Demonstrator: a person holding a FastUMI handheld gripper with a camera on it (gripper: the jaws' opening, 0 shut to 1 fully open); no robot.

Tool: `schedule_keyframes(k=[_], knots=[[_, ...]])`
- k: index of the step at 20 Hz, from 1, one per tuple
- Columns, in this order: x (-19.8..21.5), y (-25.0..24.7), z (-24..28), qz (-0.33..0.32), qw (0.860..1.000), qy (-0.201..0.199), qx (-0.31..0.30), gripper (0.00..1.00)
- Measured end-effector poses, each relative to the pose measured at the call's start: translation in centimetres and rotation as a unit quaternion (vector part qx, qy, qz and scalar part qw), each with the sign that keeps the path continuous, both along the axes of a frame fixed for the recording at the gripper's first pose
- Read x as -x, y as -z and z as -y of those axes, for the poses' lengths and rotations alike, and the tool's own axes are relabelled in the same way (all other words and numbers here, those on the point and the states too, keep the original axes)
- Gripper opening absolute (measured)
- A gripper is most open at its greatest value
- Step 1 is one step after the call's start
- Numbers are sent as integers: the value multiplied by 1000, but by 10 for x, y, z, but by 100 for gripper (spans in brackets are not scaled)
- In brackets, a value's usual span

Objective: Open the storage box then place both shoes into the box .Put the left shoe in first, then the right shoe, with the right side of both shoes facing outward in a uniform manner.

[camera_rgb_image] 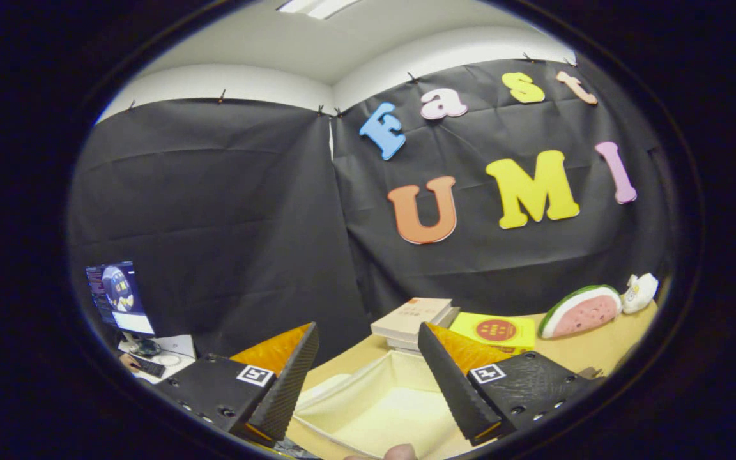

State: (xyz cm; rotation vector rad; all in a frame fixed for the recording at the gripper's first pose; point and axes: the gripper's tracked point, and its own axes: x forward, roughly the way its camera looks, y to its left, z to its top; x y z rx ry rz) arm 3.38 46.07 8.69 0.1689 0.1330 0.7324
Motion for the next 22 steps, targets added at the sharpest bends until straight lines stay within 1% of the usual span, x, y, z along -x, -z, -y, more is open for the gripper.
schedule_keyframes(k=[4,8,12,14,17,20,22], knots=[[-25,19,95,20,997,75,31,95],[-43,47,179,18,988,141,68,95],[-55,91,237,-14,980,165,114,95],[-61,119,260,-42,974,174,139,95],[-71,158,287,-86,965,192,157,96],[-78,198,307,-142,952,214,164,95],[-83,222,318,-183,941,230,168,96]])
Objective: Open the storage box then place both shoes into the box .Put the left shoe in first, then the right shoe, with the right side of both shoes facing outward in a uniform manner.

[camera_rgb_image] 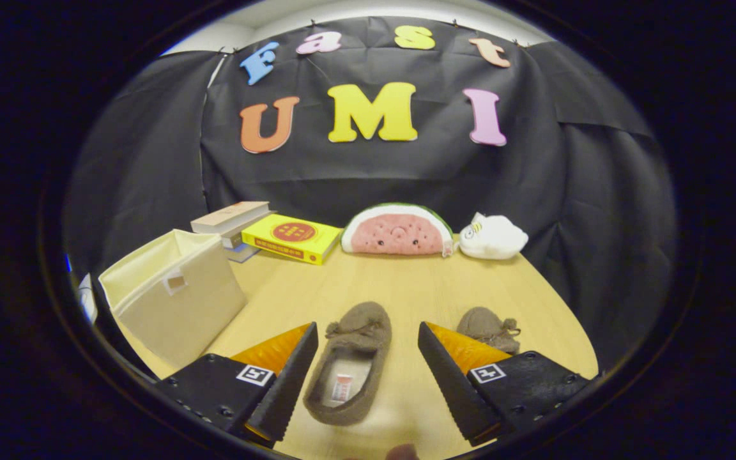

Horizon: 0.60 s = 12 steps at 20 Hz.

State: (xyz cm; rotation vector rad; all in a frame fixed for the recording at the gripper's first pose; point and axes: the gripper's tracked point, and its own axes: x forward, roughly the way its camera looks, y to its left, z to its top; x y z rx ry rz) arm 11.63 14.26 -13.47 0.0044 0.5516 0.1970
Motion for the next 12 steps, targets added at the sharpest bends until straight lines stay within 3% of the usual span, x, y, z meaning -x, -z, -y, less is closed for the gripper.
schedule_keyframes(k=[4,7,12], knots=[[-5,41,8,-63,998,18,3,96],[-4,61,2,-104,994,13,-7,85],[-10,80,-15,-148,988,4,-34,45]])
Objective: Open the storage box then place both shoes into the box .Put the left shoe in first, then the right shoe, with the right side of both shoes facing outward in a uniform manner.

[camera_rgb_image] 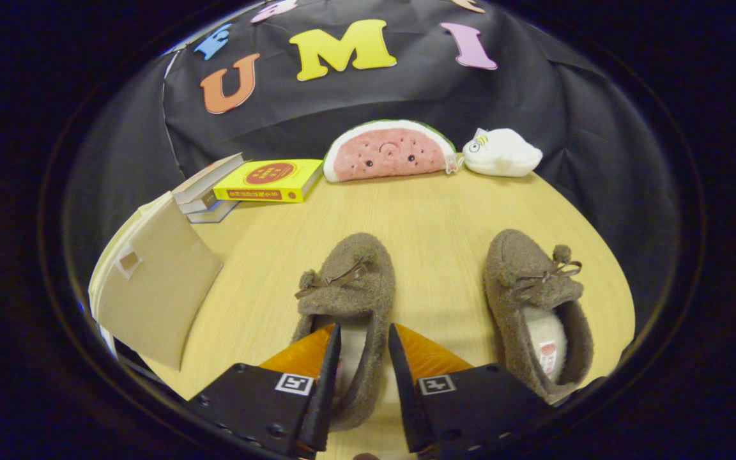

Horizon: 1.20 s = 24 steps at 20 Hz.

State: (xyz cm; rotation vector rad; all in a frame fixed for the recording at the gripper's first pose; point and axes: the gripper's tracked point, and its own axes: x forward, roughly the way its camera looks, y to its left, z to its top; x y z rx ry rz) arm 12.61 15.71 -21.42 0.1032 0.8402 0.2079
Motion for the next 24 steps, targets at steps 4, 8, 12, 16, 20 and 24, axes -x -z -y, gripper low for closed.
schedule_keyframes(k=[4,8,12,16,20,24], knots=[[-3,6,5,-12,1000,20,-5,25],[1,2,3,-34,997,31,-55,0],[5,-25,-9,-22,994,36,-99,0],[15,-74,-42,-11,986,36,-160,0],[20,-132,-101,-7,976,18,-219,0],[22,-195,-163,14,967,7,-256,0]])
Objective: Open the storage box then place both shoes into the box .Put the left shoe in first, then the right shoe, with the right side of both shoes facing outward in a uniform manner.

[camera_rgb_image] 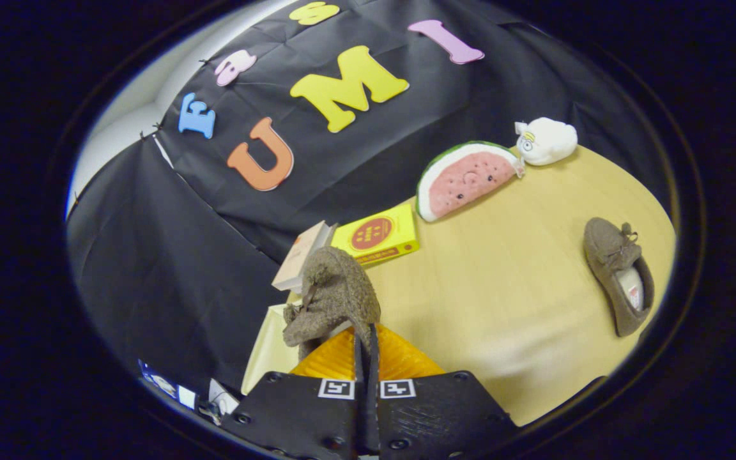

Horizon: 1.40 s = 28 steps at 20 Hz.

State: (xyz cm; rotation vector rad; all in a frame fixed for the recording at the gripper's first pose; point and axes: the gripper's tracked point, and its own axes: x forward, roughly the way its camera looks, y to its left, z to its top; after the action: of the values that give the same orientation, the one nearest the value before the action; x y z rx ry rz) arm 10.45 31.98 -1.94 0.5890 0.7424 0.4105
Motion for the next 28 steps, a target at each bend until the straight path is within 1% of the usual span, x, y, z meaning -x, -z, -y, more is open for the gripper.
schedule_keyframes(k=[3,5,8,12,15,18,20,22,24,25,26,28], knots=[[4,-25,-52,3,1000,-8,-15,0],[10,-29,-86,-8,1000,-11,-27,0],[20,-13,-135,-27,999,-17,-34,0],[32,29,-187,-69,997,-7,-24,0],[40,50,-210,-91,996,6,-24,0],[48,73,-212,-113,993,33,-2,0],[53,82,-219,-119,992,32,9,0],[54,86,-225,-125,991,36,-13,1],[52,83,-230,-124,991,33,-27,12],[52,78,-235,-117,992,23,-31,23],[54,74,-237,-111,993,14,-24,30],[59,66,-238,-95,995,-1,-18,50]])
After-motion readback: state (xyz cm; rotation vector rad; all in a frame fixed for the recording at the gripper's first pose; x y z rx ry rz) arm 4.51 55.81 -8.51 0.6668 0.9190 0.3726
